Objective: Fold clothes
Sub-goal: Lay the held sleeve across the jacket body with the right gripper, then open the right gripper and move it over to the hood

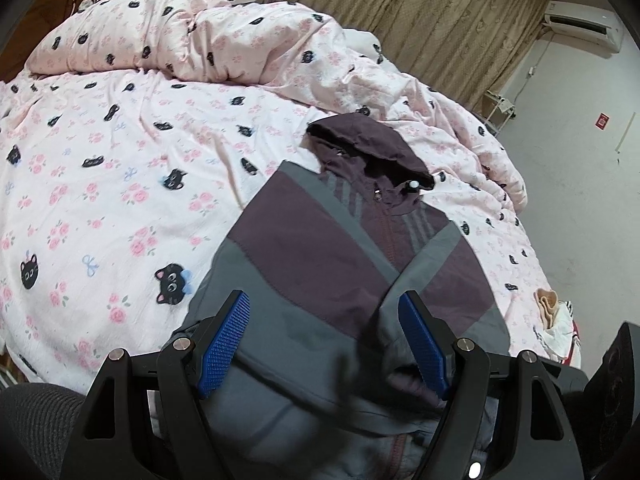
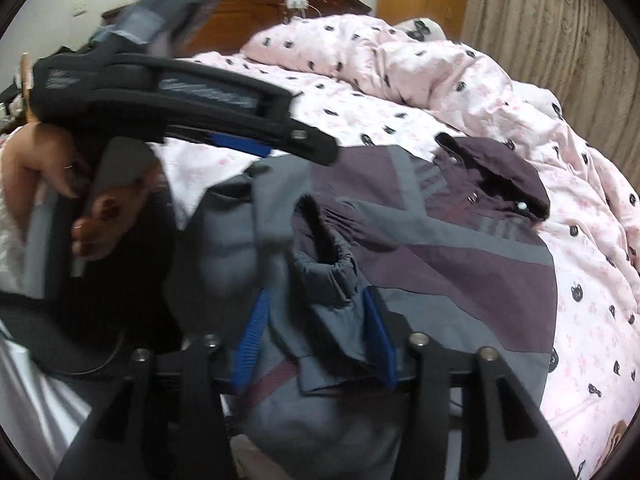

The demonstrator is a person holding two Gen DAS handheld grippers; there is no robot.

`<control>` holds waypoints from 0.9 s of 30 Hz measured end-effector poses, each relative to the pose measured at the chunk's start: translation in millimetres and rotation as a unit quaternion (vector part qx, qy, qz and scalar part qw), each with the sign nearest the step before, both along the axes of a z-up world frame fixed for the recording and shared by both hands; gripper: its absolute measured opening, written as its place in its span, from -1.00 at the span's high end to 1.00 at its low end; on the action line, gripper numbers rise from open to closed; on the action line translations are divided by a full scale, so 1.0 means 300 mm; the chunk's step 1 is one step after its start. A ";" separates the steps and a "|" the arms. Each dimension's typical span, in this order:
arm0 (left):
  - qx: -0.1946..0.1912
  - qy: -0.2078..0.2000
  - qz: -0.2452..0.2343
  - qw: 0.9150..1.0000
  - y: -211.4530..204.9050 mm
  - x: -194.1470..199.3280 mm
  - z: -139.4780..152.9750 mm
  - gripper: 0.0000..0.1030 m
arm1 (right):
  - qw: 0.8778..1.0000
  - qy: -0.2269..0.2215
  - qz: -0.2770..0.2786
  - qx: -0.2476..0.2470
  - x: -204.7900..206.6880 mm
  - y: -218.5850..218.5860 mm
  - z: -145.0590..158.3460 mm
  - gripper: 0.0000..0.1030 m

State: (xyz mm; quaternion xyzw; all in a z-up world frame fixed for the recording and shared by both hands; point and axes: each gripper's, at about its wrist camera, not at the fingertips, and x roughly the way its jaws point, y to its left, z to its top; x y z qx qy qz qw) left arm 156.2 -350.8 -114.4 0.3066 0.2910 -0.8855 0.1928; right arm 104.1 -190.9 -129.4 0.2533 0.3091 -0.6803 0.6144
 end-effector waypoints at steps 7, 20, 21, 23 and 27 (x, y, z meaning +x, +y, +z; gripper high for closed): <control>0.006 -0.009 -0.043 0.999 0.057 -0.051 -0.002 -0.41 | 0.999 -0.045 0.017 -0.003 -0.006 0.046 0.010 -0.02; -0.046 -0.094 -0.066 0.992 0.112 -0.094 -0.115 -0.41 | 0.996 -0.089 0.019 0.004 -0.034 0.051 0.001 -0.02; -0.050 -0.098 -0.066 0.992 0.114 -0.094 -0.123 -0.41 | 0.995 -0.097 0.022 0.005 -0.040 0.057 0.008 -0.02; -0.054 -0.103 -0.068 0.991 0.113 -0.094 -0.135 -0.41 | 0.993 -0.118 0.028 0.006 -0.061 0.074 0.024 -0.02; -0.045 -0.096 -0.072 0.992 0.099 -0.088 -0.138 -0.41 | 0.990 -0.140 0.026 0.002 -0.101 0.104 0.058 -0.02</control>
